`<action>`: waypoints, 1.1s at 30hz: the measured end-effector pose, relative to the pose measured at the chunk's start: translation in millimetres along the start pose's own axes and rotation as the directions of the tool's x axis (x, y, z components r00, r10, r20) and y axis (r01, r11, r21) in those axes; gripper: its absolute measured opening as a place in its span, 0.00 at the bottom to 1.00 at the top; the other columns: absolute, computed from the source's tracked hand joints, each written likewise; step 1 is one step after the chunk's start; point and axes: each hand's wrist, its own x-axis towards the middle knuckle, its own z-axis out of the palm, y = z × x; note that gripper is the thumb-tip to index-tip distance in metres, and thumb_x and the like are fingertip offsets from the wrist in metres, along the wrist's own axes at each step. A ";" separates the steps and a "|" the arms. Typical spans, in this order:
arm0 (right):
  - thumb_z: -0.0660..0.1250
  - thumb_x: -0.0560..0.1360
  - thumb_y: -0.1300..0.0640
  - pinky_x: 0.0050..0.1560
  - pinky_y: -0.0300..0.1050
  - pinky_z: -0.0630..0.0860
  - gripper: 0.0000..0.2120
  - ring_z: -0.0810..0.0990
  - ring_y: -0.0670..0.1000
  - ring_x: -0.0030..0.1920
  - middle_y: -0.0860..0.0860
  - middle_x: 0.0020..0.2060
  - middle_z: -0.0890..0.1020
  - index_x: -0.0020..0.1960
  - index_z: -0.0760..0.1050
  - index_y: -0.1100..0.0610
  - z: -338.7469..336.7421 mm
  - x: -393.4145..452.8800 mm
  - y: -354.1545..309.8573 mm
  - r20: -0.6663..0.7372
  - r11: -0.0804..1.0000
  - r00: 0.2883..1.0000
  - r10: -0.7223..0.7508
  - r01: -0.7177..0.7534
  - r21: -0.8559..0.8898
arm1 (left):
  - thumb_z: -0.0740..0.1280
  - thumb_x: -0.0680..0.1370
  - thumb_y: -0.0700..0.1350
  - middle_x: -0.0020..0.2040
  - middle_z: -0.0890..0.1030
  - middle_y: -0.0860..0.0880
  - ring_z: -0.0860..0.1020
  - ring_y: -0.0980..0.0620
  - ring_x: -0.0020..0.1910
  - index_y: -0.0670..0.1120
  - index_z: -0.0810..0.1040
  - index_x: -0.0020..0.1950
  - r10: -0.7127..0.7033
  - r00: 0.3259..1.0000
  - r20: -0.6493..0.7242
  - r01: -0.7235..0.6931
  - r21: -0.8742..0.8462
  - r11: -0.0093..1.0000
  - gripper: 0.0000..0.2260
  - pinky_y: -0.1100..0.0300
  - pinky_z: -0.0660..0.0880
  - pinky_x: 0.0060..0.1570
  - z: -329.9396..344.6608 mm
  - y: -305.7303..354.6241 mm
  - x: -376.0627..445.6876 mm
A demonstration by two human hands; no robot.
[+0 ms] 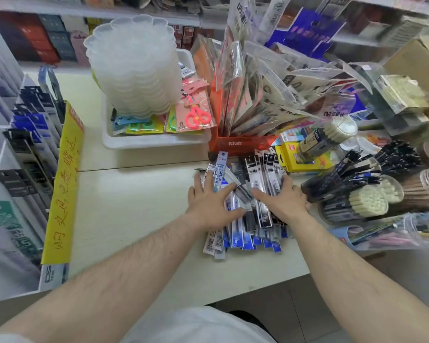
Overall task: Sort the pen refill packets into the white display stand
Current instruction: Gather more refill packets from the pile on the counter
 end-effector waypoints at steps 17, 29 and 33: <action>0.59 0.63 0.19 0.68 0.59 0.63 0.57 0.63 0.62 0.73 0.60 0.74 0.64 0.80 0.47 0.51 71.9 -90.6 -137.5 0.198 0.931 0.943 -0.269 0.307 -0.198 | 0.71 0.71 0.58 0.75 0.60 0.46 0.60 0.44 0.75 0.52 0.70 0.57 -0.333 0.908 -0.253 0.223 -0.380 0.898 0.20 0.49 0.63 0.72 -38.2 -124.1 -78.7; 0.71 0.60 0.28 0.67 0.57 0.69 0.60 0.62 0.59 0.75 0.54 0.78 0.60 0.80 0.42 0.47 67.7 -82.5 -135.7 0.171 0.885 0.918 -0.357 0.391 -0.254 | 0.67 0.63 0.76 0.79 0.33 0.42 0.35 0.36 0.78 0.56 0.36 0.80 -0.565 0.825 0.017 0.565 -0.044 0.824 0.58 0.37 0.49 0.73 -39.3 -120.7 -104.5; 0.74 0.60 0.32 0.65 0.57 0.73 0.57 0.67 0.58 0.71 0.53 0.74 0.67 0.80 0.48 0.47 52.6 -56.8 -119.9 0.132 0.915 0.935 -0.328 0.349 -0.201 | 0.71 0.65 0.70 0.79 0.34 0.41 0.36 0.35 0.78 0.56 0.39 0.80 -0.575 0.816 0.053 0.578 -0.089 0.811 0.56 0.34 0.52 0.73 -49.2 -119.8 -100.0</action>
